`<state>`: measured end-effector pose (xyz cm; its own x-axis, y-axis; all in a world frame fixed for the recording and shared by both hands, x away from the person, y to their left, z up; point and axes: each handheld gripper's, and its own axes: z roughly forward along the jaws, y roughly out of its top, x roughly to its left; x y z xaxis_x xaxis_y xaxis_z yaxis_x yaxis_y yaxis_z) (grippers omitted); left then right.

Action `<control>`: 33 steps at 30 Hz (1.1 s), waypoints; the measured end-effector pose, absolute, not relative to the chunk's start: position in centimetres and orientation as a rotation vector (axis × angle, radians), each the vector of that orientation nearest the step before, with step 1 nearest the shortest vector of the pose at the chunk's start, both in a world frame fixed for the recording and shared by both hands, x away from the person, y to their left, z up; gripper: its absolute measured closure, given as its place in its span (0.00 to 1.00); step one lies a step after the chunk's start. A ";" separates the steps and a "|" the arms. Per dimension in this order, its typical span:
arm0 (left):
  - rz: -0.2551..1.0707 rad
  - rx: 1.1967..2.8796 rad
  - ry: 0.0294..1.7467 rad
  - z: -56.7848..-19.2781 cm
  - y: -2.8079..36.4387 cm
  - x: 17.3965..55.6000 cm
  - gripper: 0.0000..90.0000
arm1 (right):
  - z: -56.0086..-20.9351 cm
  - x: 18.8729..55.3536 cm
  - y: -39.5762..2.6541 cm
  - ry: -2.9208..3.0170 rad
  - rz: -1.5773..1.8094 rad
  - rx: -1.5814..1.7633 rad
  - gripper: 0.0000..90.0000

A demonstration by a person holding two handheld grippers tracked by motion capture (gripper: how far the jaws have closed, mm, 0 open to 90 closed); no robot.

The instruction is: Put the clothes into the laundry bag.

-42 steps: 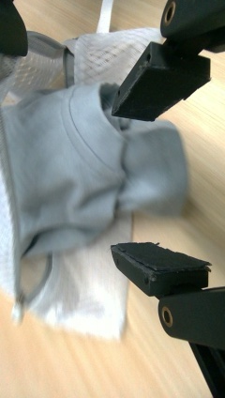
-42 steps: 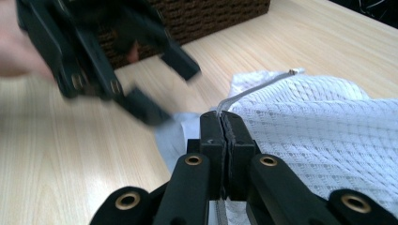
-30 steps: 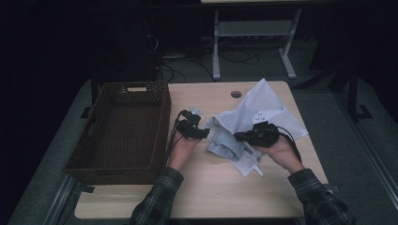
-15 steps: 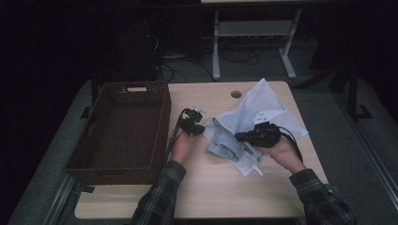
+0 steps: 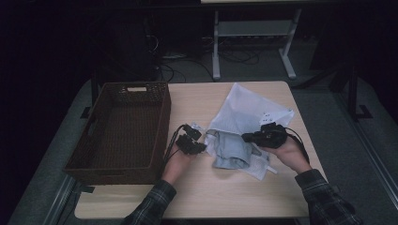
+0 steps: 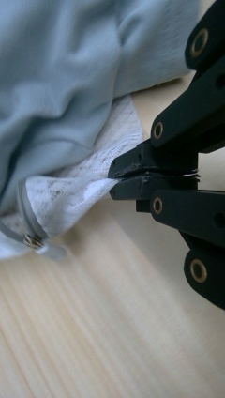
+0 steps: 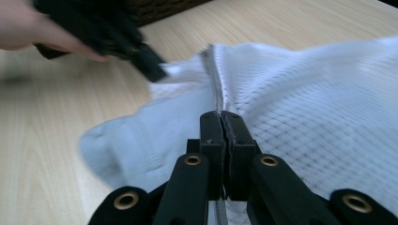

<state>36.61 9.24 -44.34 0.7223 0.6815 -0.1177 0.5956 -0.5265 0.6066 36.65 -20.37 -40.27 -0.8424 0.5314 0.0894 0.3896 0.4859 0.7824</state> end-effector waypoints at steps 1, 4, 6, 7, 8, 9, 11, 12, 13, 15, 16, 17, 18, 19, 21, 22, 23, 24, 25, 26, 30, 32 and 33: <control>0.170 2.292 0.947 -44.2 9.3 36.0 0.98 | -40.3 36.7 -20.5 2.563 1.277 0.806 0.97; 0.174 2.308 0.908 -44.3 9.4 34.3 0.97 | -40.4 36.7 -20.9 2.560 1.276 0.817 0.96; 0.172 2.309 0.901 -44.5 9.6 33.5 0.97 | -40.4 36.6 -21.0 2.565 1.288 0.816 0.92; 0.167 2.306 0.902 -44.6 9.8 33.3 0.97 | -40.4 36.5 -21.0 2.572 1.298 0.816 0.87; 0.162 2.302 0.903 -44.6 9.9 33.2 0.97 | -40.3 36.3 -21.0 2.575 1.306 0.823 0.81; 0.160 2.299 0.902 -44.6 10.0 33.1 0.97 | -40.2 36.1 -20.9 2.569 1.316 0.821 0.76; 0.159 2.294 0.901 -44.5 10.0 33.2 0.97 | -39.7 35.5 -20.7 2.576 1.338 0.800 0.69; 0.159 2.294 0.898 -44.5 9.9 33.2 0.97 | -39.5 35.1 -20.5 2.576 1.342 0.784 0.67; 0.158 2.294 0.896 -44.5 9.9 33.2 0.97 | -39.3 34.8 -20.3 2.580 1.346 0.777 0.65; 0.161 2.297 0.894 -44.5 9.8 33.2 0.97 | -38.9 34.1 -19.9 2.594 1.354 0.751 0.61; 0.163 2.294 0.893 -44.5 9.8 33.1 0.97 | -38.8 33.8 -19.6 2.605 1.361 0.734 0.60; 0.161 2.293 0.893 -44.4 9.9 33.1 0.97 | -38.8 33.4 -19.3 2.616 1.362 0.718 0.59; 0.161 2.290 0.895 -44.4 9.9 33.1 0.97 | -38.9 33.1 -19.0 2.629 1.366 0.708 0.57; 0.164 2.293 0.891 -44.4 9.9 33.1 0.97 | -39.1 32.8 -18.6 2.641 1.363 0.695 0.54; 0.164 2.295 0.889 -44.3 10.0 33.2 0.97 | -39.5 32.2 -17.8 2.664 1.326 0.670 0.50; 0.163 2.294 0.890 -44.4 10.0 33.2 0.97 | -39.7 32.0 -17.4 2.674 1.312 0.660 0.47; 0.162 2.290 0.893 -44.4 10.0 33.2 0.97 | -39.9 31.9 -17.0 2.685 1.299 0.650 0.45; 0.162 2.290 0.893 -44.4 10.0 33.2 0.97 | -40.1 31.7 -16.7 2.694 1.275 0.636 0.43; 0.162 2.290 0.893 -44.4 10.0 33.2 0.97 | -40.4 31.6 -16.4 2.701 1.249 0.638 0.41; 0.161 2.292 0.891 -44.4 10.0 33.2 0.97 | -40.7 31.6 -16.1 2.709 1.227 0.639 0.40; 0.162 2.301 0.884 -44.4 10.0 33.2 0.97 | -41.9 31.5 -15.3 2.732 1.138 0.608 0.35; 0.161 2.304 0.882 -44.4 10.0 33.2 0.97 | -42.5 31.5 -15.1 2.744 1.106 0.594 0.34; 0.161 2.304 0.882 -44.4 10.0 33.2 0.97 | -42.8 31.5 -15.1 2.749 1.095 0.592 0.33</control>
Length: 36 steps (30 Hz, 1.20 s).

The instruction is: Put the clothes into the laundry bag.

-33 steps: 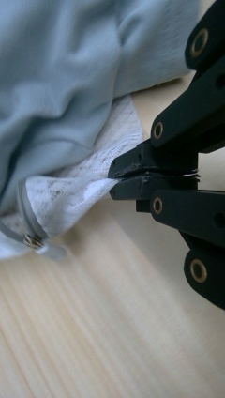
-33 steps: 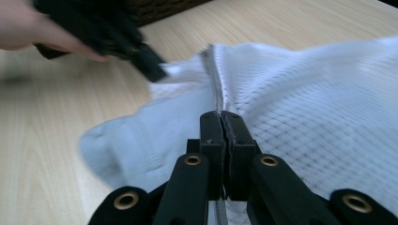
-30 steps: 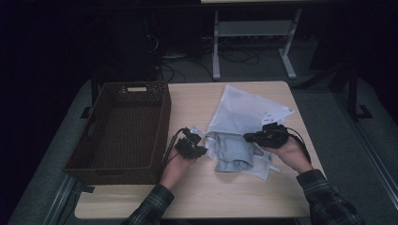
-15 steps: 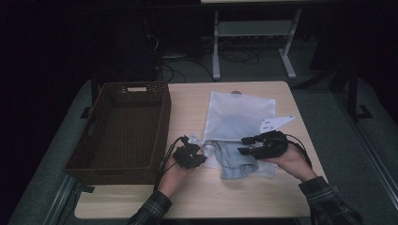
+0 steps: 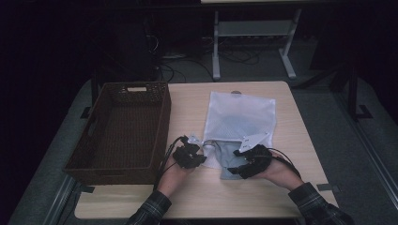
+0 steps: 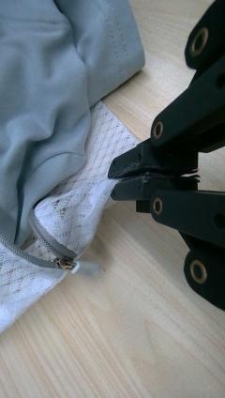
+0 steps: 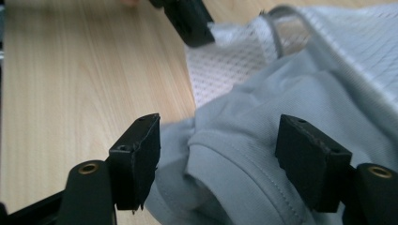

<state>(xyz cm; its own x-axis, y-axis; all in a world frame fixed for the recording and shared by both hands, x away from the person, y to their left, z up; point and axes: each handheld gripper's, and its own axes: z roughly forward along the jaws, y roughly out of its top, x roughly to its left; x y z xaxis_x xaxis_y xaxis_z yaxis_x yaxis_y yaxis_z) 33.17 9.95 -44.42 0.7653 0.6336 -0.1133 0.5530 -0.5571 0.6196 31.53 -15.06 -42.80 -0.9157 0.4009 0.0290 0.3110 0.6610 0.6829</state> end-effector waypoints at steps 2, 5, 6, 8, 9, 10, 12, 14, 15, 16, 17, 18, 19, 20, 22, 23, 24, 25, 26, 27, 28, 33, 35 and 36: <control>0.162 2.304 0.881 -44.4 9.9 33.1 0.97 | -43.5 31.6 -14.9 2.761 1.053 0.587 0.33; 0.160 2.310 0.877 -44.4 9.8 33.1 0.97 | -44.6 31.6 -14.6 2.775 0.974 0.580 0.33; 0.157 2.310 0.876 -44.4 9.8 33.1 0.97 | -44.9 31.6 -14.5 2.776 0.955 0.575 0.34; 0.158 2.314 0.875 -44.4 9.8 33.1 0.97 | -45.4 31.6 -14.4 2.774 0.935 0.571 0.36; 0.157 2.315 0.874 -44.4 9.8 33.1 0.97 | -45.5 31.6 -14.4 2.772 0.928 0.566 0.38; 0.157 2.313 0.875 -44.4 9.8 33.1 0.97 | -45.6 31.6 -14.5 2.768 0.926 0.568 0.41; 0.157 2.316 0.873 -44.4 9.8 33.1 0.97 | -45.7 31.6 -14.5 2.764 0.926 0.583 0.46; 0.157 2.316 0.874 -44.4 9.8 33.1 0.97 | -45.7 31.5 -14.6 2.765 0.930 0.588 0.56; 0.158 2.317 0.872 -44.4 9.7 33.1 0.97 | -45.6 31.6 -14.6 2.767 0.936 0.589 0.62; 0.159 2.317 0.870 -44.4 9.7 33.0 0.98 | -45.6 31.6 -14.7 2.766 0.941 0.591 0.67; 0.159 2.321 0.866 -44.4 9.7 33.0 0.98 | -45.5 31.6 -14.7 2.764 0.939 0.600 0.72; 0.160 2.325 0.863 -44.4 9.6 33.0 0.98 | -45.5 31.7 -14.8 2.765 0.946 0.606 0.76; 0.159 2.329 0.857 -44.4 9.5 32.9 0.98 | -45.4 31.8 -14.9 2.763 0.952 0.618 0.78; 0.155 2.334 0.853 -44.4 9.4 32.9 0.98 | -45.4 31.9 -15.0 2.763 0.958 0.627 0.80; 0.153 2.348 0.838 -44.4 9.1 32.7 0.98 | -45.2 32.0 -15.1 2.755 0.975 0.651 0.81; 0.148 2.351 0.831 -44.4 9.0 32.7 0.98 | -45.1 32.2 -15.1 2.750 0.986 0.662 0.82; 0.144 2.352 0.826 -44.4 8.8 32.6 0.98 | -45.0 32.3 -15.1 2.742 0.989 0.680 0.82; 0.142 2.356 0.818 -44.4 8.7 32.5 0.98 | -44.9 32.4 -15.1 2.731 0.990 0.696 0.83; 0.138 2.357 0.810 -44.4 8.5 32.4 0.98 | -44.9 32.6 -15.1 2.720 0.990 0.705 0.83; 0.130 2.358 0.804 -44.4 8.4 32.4 0.98 | -44.8 32.8 -15.1 2.712 0.983 0.715 0.83; 0.127 2.360 0.797 -44.4 8.3 32.3 0.98 | -44.8 32.9 -15.0 2.703 0.979 0.730 0.83; 0.096 2.389 0.757 -44.4 8.0 32.1 0.99 | -44.9 34.2 -14.9 2.655 0.974 0.805 0.84; 0.083 2.396 0.736 -44.4 7.9 32.1 0.99 | -44.9 34.8 -15.0 2.632 0.971 0.843 0.84; 0.079 2.397 0.728 -44.4 7.8 32.0 0.99 | -44.9 35.2 -15.0 2.620 0.967 0.857 0.84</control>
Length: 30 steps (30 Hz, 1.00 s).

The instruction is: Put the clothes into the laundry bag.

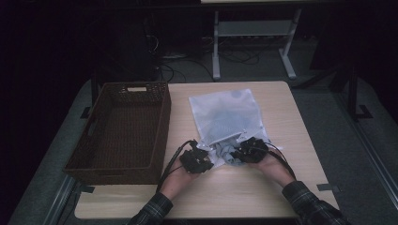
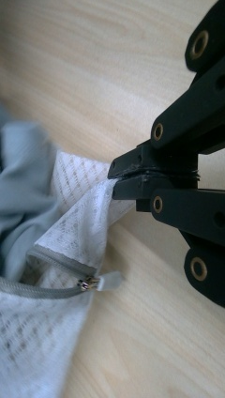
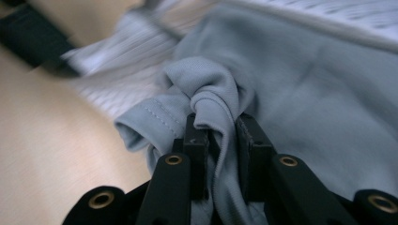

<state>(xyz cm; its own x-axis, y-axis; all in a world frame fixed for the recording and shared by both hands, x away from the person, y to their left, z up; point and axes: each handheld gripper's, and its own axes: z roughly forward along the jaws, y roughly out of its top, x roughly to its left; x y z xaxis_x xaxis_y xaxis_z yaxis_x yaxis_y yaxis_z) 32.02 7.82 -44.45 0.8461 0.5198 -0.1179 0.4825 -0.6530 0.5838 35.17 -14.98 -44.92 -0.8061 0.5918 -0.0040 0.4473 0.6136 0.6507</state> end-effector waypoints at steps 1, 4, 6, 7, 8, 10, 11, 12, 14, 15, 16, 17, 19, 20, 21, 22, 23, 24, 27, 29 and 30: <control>0.075 2.401 0.726 -44.5 7.7 32.0 0.99 | -44.9 35.5 -15.0 2.609 0.967 0.873 0.84; 0.064 2.410 0.709 -44.5 7.5 31.8 0.99 | -45.0 36.3 -14.7 2.574 0.969 0.909 0.84; 0.058 2.411 0.701 -44.5 7.4 31.8 0.99 | -45.0 36.8 -14.4 2.555 0.975 0.933 0.84; 0.051 2.412 0.696 -44.5 7.3 31.7 0.99 | -45.1 37.1 -14.3 2.545 0.973 0.944 0.84; 0.043 2.411 0.694 -44.5 7.3 31.7 0.99 | -45.1 37.3 -14.1 2.536 0.968 0.952 0.84; 0.032 2.410 0.692 -44.5 7.3 31.6 0.99 | -45.1 38.0 -13.9 2.511 0.962 0.967 0.84; 0.031 2.410 0.692 -44.5 7.3 31.6 0.99 | -45.1 38.3 -13.7 2.497 0.963 0.975 0.84; 0.030 2.411 0.692 -44.5 7.3 31.6 0.99 | -45.2 38.6 -13.6 2.483 0.965 0.987 0.84; 0.028 2.408 0.694 -44.5 7.3 31.5 0.99 | -45.3 39.3 -13.3 2.457 0.965 1.011 0.84; 0.024 2.410 0.697 -44.5 7.4 31.4 0.99 | -45.3 39.6 -13.1 2.445 0.967 1.015 0.84; 0.023 2.412 0.696 -44.5 7.5 31.3 0.99 | -45.4 39.8 -12.9 2.433 0.965 1.017 0.84; 0.025 2.412 0.698 -44.5 7.6 31.3 0.99 | -45.5 40.1 -12.7 2.423 0.960 1.018 0.84; 0.023 2.415 0.698 -44.5 7.8 31.2 0.99 | -45.7 40.6 -12.5 2.399 0.971 1.031 0.84; 0.024 2.413 0.704 -44.5 7.8 31.2 0.99 | -45.8 40.8 -12.5 2.395 0.971 1.034 0.84; 0.025 2.414 0.707 -44.5 7.9 31.3 0.99 | -45.8 41.0 -12.4 2.391 0.980 1.037 0.83; 0.020 2.410 0.719 -44.5 7.9 31.3 0.99 | -45.9 41.1 -12.4 2.398 0.986 1.030 0.82; 0.021 2.407 0.726 -44.5 8.0 31.4 0.99 | -45.8 41.1 -12.5 2.411 0.987 1.025 0.80; 0.021 2.405 0.732 -44.6 8.0 31.4 0.99 | -45.7 41.0 -12.6 2.427 0.991 1.015 0.77; 0.022 2.412 0.750 -44.7 8.2 31.6 0.98 | -45.1 40.4 -13.1 2.485 1.016 0.970 0.64; 0.025 2.412 0.761 -44.8 8.3 31.6 0.98 | -44.5 39.7 -13.7 2.502 1.054 0.949 0.56; 0.029 2.411 0.762 -44.7 8.3 31.6 0.98 | -44.2 39.3 -14.0 2.510 1.070 0.943 0.54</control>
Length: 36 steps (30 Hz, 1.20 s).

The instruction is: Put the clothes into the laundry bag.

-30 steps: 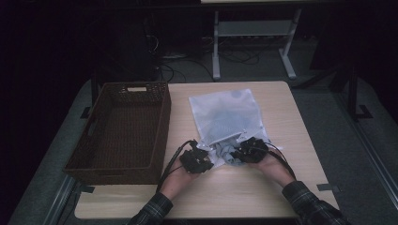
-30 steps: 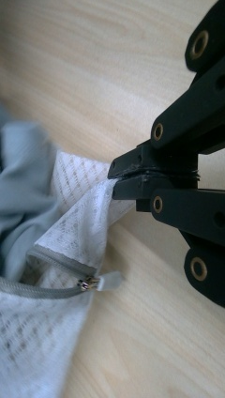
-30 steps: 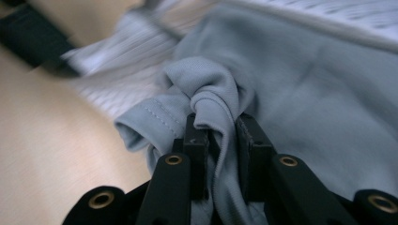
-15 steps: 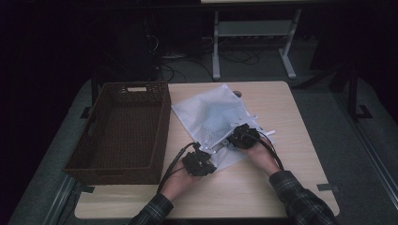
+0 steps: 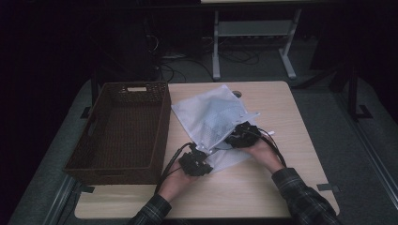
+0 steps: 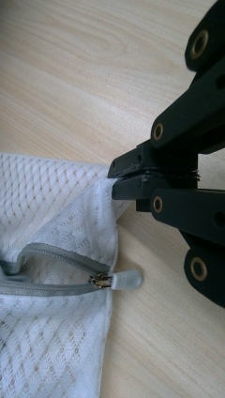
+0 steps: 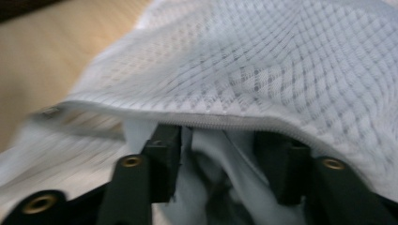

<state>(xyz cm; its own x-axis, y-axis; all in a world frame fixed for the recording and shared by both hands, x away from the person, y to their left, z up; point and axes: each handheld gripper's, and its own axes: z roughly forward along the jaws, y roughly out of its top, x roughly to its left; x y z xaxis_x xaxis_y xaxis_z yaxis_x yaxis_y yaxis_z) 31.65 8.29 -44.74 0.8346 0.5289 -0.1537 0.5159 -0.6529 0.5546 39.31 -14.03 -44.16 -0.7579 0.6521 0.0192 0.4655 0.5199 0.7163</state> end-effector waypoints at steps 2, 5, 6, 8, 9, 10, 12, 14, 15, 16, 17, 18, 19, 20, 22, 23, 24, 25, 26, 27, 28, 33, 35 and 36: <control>0.033 2.408 0.766 -44.7 8.4 31.7 0.98 | -43.4 38.5 -14.7 2.528 1.094 0.919 0.49; 0.035 2.405 0.779 -44.7 8.5 31.7 0.98 | -42.4 37.3 -15.9 2.562 1.138 0.892 0.47; 0.037 2.407 0.779 -44.6 8.5 31.7 0.98 | -42.2 36.9 -16.3 2.573 1.136 0.886 0.47; 0.037 2.399 0.787 -44.6 8.6 31.7 0.98 | -42.0 36.1 -17.3 2.582 1.122 0.872 0.46; 0.040 2.404 0.786 -44.5 8.7 31.7 0.98 | -42.1 35.7 -17.8 2.582 1.119 0.877 0.46; 0.040 2.405 0.789 -44.5 8.7 31.8 0.98 | -42.1 35.5 -18.4 2.576 1.111 0.884 0.46; 0.041 2.407 0.792 -44.5 8.8 31.8 0.98 | -42.4 35.3 -19.6 2.574 1.083 0.908 0.46; 0.043 2.407 0.802 -44.5 8.8 31.8 0.98 | -43.0 35.4 -20.7 2.578 1.035 0.949 0.46; 0.043 2.405 0.803 -44.5 8.8 31.8 0.98 | -43.4 35.4 -21.2 2.581 1.014 0.968 0.47; 0.042 2.404 0.806 -44.5 8.9 31.8 0.97 | -43.8 35.6 -21.7 2.589 0.990 0.984 0.47; 0.053 2.403 0.811 -44.4 8.9 31.8 0.95 | -44.2 35.7 -22.1 2.590 0.964 0.993 0.47; 0.061 2.405 0.812 -44.2 9.0 31.8 0.90 | -44.6 35.7 -22.4 2.588 0.945 0.999 0.47; 0.070 2.404 0.809 -44.0 9.1 31.8 0.86 | -44.9 35.7 -22.7 2.592 0.938 1.006 0.47; 0.080 2.383 0.818 -43.6 9.2 31.7 0.82 | -45.1 35.7 -22.9 2.599 0.928 1.014 0.47; 0.109 2.360 0.811 -42.7 9.3 31.6 0.74 | -45.4 35.8 -23.0 2.599 0.911 1.015 0.47; 0.120 2.347 0.810 -42.3 9.4 31.6 0.71 | -45.5 35.8 -23.1 2.602 0.909 1.018 0.47; 0.133 2.331 0.806 -41.9 9.4 31.5 0.68 | -45.6 35.9 -23.0 2.604 0.901 1.015 0.48; 0.141 2.319 0.799 -41.5 9.4 31.5 0.66 | -45.7 36.0 -23.0 2.607 0.889 1.019 0.50; 0.144 2.314 0.790 -41.2 9.2 31.5 0.64 | -45.9 36.0 -22.9 2.614 0.879 1.014 0.52; 0.153 2.309 0.780 -41.1 9.0 31.5 0.64 | -46.1 36.1 -22.8 2.624 0.859 1.015 0.56; 0.160 2.310 0.767 -40.9 8.8 31.5 0.65 | -46.2 36.1 -22.7 2.620 0.860 1.016 0.63; 0.161 2.319 0.726 -40.6 7.6 31.9 0.80 | -46.0 35.8 -22.3 2.633 0.849 0.989 0.98; 0.159 2.321 0.717 -40.5 7.0 32.1 0.86 | -45.9 35.5 -21.9 2.660 0.853 0.957 0.99; 0.152 2.324 0.704 -40.5 6.7 32.2 0.90 | -45.9 35.3 -21.6 2.670 0.852 0.943 0.99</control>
